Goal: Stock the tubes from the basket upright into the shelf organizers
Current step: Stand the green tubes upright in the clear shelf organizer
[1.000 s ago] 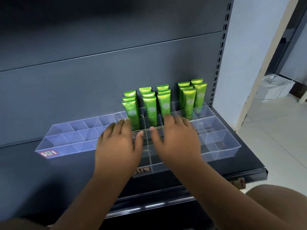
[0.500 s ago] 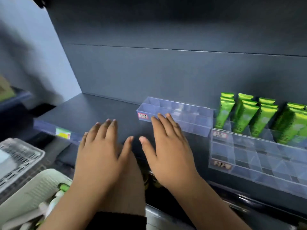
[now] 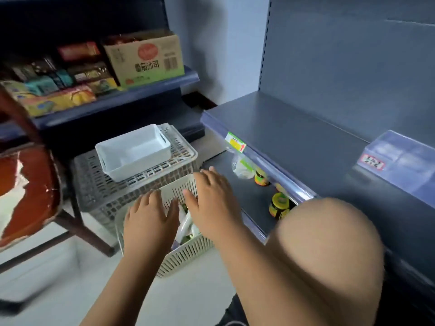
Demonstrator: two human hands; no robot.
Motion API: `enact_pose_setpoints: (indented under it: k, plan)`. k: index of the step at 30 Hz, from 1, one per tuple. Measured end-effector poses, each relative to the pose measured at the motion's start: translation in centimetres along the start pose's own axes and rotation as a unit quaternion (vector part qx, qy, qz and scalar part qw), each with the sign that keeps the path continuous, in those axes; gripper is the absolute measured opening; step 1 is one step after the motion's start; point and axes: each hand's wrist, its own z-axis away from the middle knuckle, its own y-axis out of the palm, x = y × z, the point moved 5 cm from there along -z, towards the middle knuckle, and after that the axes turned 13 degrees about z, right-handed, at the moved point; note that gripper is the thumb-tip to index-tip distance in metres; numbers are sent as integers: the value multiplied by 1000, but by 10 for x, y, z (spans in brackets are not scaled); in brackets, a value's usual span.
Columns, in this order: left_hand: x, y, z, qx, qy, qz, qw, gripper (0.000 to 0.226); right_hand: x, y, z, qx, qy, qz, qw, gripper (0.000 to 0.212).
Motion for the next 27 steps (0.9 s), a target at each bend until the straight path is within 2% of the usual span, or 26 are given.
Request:
enact_pose_setpoints:
  k: [3, 7, 9, 12, 16, 18, 20, 23, 25, 27]
  plan:
    - [48, 36, -12, 34, -70, -3, 997, 49, -8, 56, -12, 100, 21, 9, 995, 41]
    - [92, 86, -22, 86, -124, 4, 989, 42, -19, 108, -24, 186, 81, -43, 978, 55]
    - [108, 112, -28, 122, -147, 12, 981, 46, -28, 134, -30, 211, 104, -49, 971, 44]
    - [128, 152, -40, 170, -187, 37, 967, 48, -46, 169, -45, 235, 110, 13, 966, 21]
    - [135, 193, -71, 208, -202, 81, 954, 47, -53, 215, -78, 251, 86, 67, 962, 12]
    - [131, 211, -95, 210, -195, 109, 952, 43, -56, 246, -93, 261, 115, 45, 957, 11]
    - [132, 229, -119, 213, -206, 125, 947, 43, -60, 277, -99, 279, 181, 15, 943, 13]
    - [151, 245, -150, 168, -259, 121, 943, 39, -64, 318, -101, 323, 260, -16, 910, 28]
    - [171, 248, -162, 150, -293, 73, 941, 34, -63, 336, -105, 336, 291, -32, 895, 35]
    - [186, 250, -168, 188, -270, 0, 944, 26, -60, 350, -111, 338, 317, -52, 885, 40]
